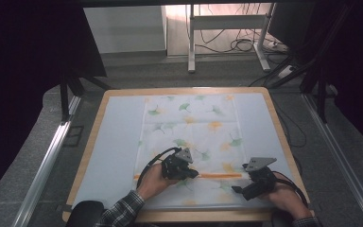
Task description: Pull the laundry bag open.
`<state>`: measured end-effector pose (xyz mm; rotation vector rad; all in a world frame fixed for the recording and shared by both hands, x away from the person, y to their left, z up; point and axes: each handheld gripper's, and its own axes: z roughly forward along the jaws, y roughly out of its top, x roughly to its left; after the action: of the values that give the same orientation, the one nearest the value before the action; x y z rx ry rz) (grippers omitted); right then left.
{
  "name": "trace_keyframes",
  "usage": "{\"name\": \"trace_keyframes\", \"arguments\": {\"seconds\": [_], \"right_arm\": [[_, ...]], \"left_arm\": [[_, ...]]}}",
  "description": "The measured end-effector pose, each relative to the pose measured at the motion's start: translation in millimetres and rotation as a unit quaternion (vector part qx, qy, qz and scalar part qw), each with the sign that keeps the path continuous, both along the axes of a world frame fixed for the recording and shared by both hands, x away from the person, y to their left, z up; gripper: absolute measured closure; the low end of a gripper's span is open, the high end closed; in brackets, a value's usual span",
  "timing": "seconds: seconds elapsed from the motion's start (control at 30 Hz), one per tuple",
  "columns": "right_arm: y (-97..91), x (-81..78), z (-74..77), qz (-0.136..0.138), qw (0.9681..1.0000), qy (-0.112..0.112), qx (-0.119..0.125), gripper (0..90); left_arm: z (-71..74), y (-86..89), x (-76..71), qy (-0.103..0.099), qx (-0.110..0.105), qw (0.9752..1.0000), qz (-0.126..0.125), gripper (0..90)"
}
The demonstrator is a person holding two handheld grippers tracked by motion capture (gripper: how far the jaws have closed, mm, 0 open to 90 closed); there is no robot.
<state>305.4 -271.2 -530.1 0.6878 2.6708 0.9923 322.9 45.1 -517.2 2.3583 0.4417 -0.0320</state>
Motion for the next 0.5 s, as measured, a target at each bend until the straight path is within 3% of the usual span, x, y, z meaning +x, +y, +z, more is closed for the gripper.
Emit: {"name": "trace_keyframes", "arguments": {"seconds": [0.5], "right_arm": [[-0.1, -0.1, -0.1, 0.000, 1.0000, 0.000, 0.001, 4.0]], "left_arm": [[0.4, 6.6, -2.2, 0.000, 0.004, 1.0000, 0.002, 90.0]]}}
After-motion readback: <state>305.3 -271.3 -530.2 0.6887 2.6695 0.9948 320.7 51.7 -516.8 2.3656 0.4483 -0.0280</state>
